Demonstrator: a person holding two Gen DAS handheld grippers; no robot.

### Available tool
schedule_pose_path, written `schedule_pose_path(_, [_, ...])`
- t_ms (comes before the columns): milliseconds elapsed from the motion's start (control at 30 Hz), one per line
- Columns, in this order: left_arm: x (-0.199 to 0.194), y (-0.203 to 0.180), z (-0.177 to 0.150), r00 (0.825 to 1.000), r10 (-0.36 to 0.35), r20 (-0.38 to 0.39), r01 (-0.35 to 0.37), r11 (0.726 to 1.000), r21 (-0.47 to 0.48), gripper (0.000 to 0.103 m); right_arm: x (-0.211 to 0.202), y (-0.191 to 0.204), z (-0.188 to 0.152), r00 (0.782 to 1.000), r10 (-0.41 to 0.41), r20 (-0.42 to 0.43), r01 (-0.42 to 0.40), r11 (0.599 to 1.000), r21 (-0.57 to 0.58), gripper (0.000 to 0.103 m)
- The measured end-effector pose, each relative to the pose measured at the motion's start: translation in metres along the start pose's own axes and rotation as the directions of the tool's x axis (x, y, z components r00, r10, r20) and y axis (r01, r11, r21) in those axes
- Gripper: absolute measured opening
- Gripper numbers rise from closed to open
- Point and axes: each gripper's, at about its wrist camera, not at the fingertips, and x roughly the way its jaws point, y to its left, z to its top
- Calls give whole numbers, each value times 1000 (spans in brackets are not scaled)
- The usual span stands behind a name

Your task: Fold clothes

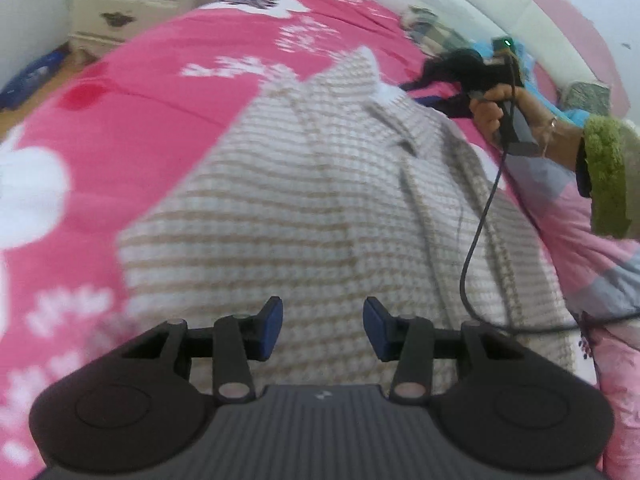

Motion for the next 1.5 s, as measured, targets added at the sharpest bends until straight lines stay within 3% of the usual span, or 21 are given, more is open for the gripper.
schedule_pose_path(100, [-11, 3, 4, 1000, 25, -5, -25, 1000, -18, 46, -2, -1, -2, 999, 36, 15, -36, 999, 28, 9])
schedule_pose_path(233, [-12, -6, 21, 999, 38, 23, -37, 999, -18, 46, -13, -2, -7, 992, 116, 51, -119, 992, 51, 7])
schedule_pose_path(433, [-7, -20, 54, 994, 1, 108, 9, 996, -90, 46, -65, 10, -28, 944, 312, 103, -307, 949, -65, 7])
schedule_pose_path(700, [2, -47, 116, 977, -49, 207, 60, 997, -46, 49, -129, 30, -84, 911, 381, 161, -326, 901, -287, 7])
schedule_pose_path(833, [-2, -52, 146, 957, -82, 278, 107, 991, -78, 51, -157, 39, -123, 904, 398, 158, -300, 852, -430, 7])
schedule_pose_path(967, [1, -52, 177, 920, -96, 380, 168, 972, -163, 54, -171, 51, -172, 924, 365, 116, -218, 750, -624, 7])
schedule_pose_path(1000, [6, -55, 183, 918, -89, 386, 163, 973, -165, 54, -174, 55, -184, 930, 350, 109, -190, 715, -673, 7])
schedule_pose_path(1133, [51, -77, 188, 979, -62, 195, 77, 995, -71, 52, -178, 63, -230, 956, 268, 122, -49, 553, -832, 7])
schedule_pose_path(1200, [73, -87, 170, 995, -19, 100, 21, 1000, -12, 49, -178, 63, -249, 965, 222, 139, 19, 472, -882, 8])
schedule_pose_path(1333, [92, -84, 119, 1000, 5, 14, -6, 1000, 8, 49, -177, 49, -265, 984, 141, 106, 28, 467, -884, 9])
schedule_pose_path(1400, [94, -77, 103, 1000, 8, 0, -8, 1000, 8, 49, -184, 39, -258, 988, 135, 77, -16, 580, -815, 11])
schedule_pose_path(1467, [92, -71, 97, 1000, -6, 13, 6, 1000, -5, 49, -191, 22, -238, 985, 169, 44, -101, 760, -642, 22])
schedule_pose_path(1500, [90, -68, 95, 1000, -13, 21, 13, 1000, -12, 49, -190, 14, -227, 980, 196, 32, -146, 823, -549, 32])
